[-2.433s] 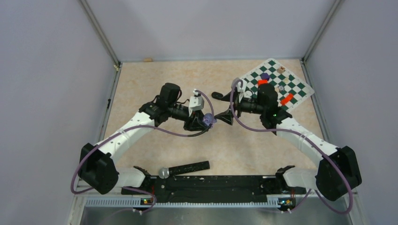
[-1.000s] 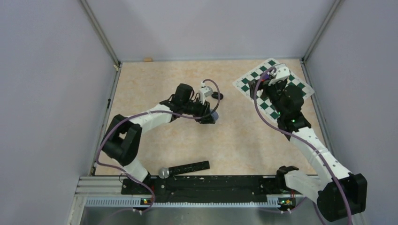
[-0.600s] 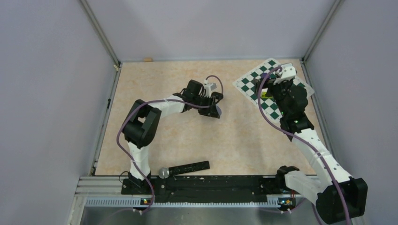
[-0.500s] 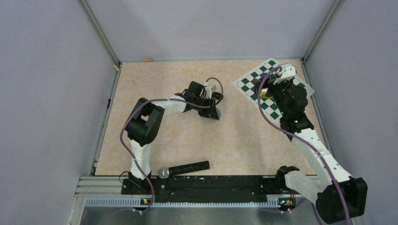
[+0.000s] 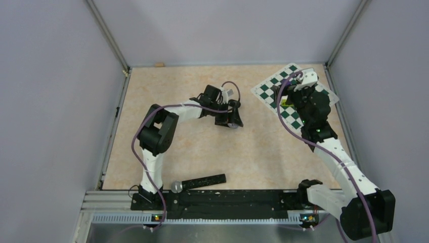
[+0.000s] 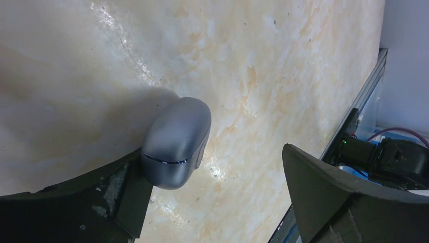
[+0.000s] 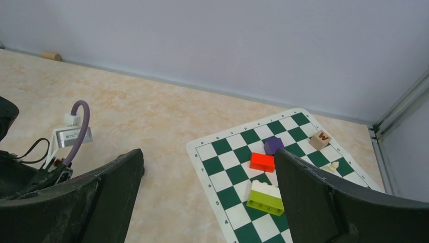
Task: Insert the wireless bluetooth earbuds into the charging case
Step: Place the charging case at the center of the board, then reset both arms
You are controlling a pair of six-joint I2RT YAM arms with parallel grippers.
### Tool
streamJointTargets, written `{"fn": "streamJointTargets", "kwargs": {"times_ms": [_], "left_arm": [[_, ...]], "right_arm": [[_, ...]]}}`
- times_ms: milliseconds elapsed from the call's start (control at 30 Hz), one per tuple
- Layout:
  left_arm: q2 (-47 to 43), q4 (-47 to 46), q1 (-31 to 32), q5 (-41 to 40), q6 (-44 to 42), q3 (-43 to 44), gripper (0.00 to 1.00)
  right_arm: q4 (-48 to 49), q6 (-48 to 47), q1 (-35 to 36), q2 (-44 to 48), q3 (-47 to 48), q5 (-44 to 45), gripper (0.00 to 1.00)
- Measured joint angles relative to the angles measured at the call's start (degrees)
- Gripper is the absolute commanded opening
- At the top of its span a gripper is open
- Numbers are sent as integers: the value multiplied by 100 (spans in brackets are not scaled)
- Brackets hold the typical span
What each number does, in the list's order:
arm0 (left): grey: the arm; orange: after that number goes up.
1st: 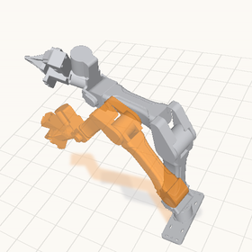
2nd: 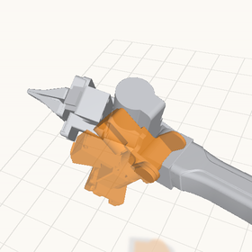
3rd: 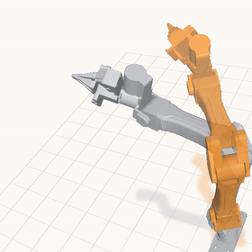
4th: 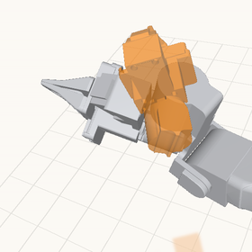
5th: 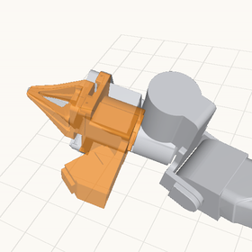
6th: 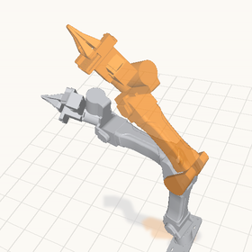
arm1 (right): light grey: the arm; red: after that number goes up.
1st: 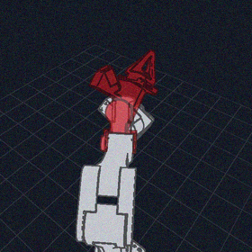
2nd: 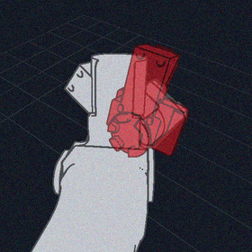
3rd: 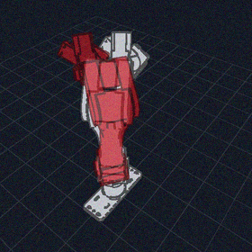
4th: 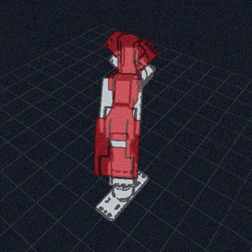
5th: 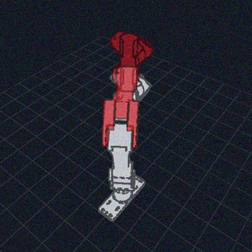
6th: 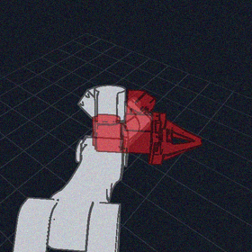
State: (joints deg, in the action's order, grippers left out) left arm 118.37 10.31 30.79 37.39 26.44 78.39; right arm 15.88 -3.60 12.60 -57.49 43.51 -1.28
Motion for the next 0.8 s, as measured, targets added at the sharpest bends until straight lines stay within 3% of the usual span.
{"fn": "streamJointTargets", "kwargs": {"times_ms": [367, 633, 800], "left_arm": [[-428, 389, -74, -737, -275, -225, 99], [-1912, 807, -173, -2063, -944, -592, 99], [-2802, 1078, -734, -2509, -1364, -214, 99]], "right_arm": [[37, 107, -380, 0, -2, -35, 99], [33, 378, -774, 55, -2, -304, 99], [164, 791, -791, 271, -24, -1071, 99]]}}
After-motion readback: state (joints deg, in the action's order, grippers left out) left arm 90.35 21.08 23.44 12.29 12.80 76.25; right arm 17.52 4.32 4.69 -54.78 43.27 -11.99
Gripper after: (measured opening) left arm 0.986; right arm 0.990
